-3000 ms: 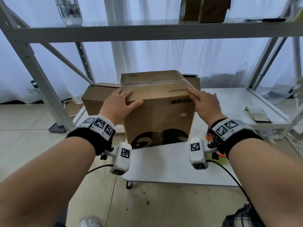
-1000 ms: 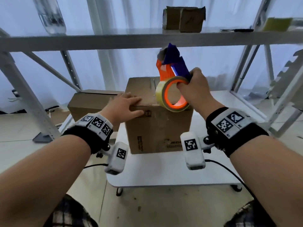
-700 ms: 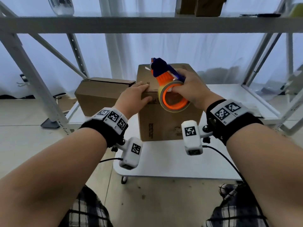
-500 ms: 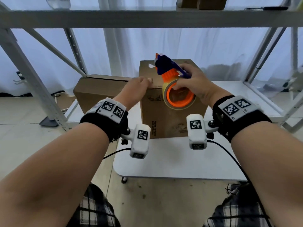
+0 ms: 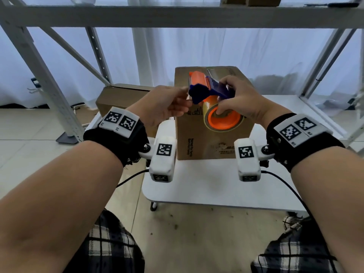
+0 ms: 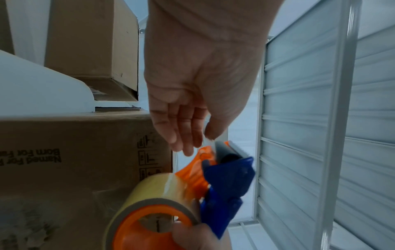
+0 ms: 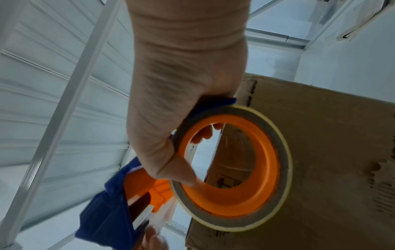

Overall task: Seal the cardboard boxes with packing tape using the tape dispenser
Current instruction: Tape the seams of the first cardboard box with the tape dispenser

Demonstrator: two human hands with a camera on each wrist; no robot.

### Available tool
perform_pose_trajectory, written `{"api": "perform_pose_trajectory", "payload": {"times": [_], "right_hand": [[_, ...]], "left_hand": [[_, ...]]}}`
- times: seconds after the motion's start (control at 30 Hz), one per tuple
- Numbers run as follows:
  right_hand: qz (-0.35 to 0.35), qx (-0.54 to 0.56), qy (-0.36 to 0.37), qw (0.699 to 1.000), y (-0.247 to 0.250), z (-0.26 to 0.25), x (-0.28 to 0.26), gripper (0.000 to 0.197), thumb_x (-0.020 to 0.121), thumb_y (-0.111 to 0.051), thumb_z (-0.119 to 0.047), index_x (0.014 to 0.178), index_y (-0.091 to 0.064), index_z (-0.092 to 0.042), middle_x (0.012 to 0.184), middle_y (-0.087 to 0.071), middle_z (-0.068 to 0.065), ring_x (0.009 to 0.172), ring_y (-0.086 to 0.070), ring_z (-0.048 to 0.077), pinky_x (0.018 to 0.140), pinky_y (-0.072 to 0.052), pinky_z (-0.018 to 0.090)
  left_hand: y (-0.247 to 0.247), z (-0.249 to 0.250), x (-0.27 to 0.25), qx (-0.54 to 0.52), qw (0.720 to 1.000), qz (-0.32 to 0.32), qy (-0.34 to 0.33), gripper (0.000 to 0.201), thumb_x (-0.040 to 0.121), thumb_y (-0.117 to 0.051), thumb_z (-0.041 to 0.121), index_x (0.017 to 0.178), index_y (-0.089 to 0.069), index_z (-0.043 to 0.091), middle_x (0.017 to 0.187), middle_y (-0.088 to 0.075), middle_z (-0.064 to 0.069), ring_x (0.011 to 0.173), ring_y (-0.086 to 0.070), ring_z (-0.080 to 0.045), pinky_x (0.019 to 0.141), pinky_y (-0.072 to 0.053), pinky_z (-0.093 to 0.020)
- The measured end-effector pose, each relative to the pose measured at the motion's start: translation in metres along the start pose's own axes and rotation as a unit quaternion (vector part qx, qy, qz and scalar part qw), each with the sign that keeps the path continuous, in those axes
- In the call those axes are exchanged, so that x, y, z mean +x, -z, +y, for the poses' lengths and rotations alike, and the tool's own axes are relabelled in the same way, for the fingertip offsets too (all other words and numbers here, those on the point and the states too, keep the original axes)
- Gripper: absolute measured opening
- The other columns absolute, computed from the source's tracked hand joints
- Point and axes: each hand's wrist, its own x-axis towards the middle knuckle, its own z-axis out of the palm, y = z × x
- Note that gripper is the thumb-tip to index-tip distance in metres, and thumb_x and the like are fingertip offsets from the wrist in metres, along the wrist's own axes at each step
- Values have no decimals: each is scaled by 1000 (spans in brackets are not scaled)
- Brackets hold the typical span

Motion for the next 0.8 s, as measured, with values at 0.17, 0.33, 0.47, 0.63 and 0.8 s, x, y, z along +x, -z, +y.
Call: {"api": "perform_pose_trajectory", "payload": {"times": [0.17,0.33,0.47,0.63,0.8], "right_hand": [[-43,-85,-8,995,-5,2,-5,41,67,-76,-3,101,-54,-12,84,-56,1,75,-54,17,64,-44,25],[-84,-147,43,985,-10,5,-11,65,76,-77,-25,130,-41,-26,106,-57,-1,91,-59,18,73,-46,21],[-72,-198,90,973,-17,2,-11,86,78,-68,-57,147,-19,-44,128,-50,-2,107,-51,14,92,-40,28],[-43,-277,81,957,-2,6,-14,82,83,-59,-59,148,-11,-47,113,-57,4,95,-54,18,87,-46,35],[-40,-356,83,930,12,-15,-11,76,85,-51,-62,145,-5,-55,106,-46,-5,92,-50,13,84,-48,36]], "left_hand": [[4,3,-6,65,998,0,5,14,93,-58,15,90,-64,3,65,-64,-4,55,-62,-9,53,-52,-17],[10,8,-8,128,992,7,4,14,92,-60,14,83,-63,3,56,-65,-2,47,-59,-5,51,-52,-14],[17,5,-5,173,984,28,-16,15,91,-61,16,84,-62,4,63,-64,-4,48,-58,-5,51,-51,-15],[43,6,-4,137,988,76,-13,14,89,-64,13,79,-62,4,68,-62,-7,49,-56,-6,51,-51,-13],[48,-2,1,163,978,125,-31,17,92,-60,18,81,-62,6,68,-61,-5,54,-55,-8,52,-46,-16]]}}
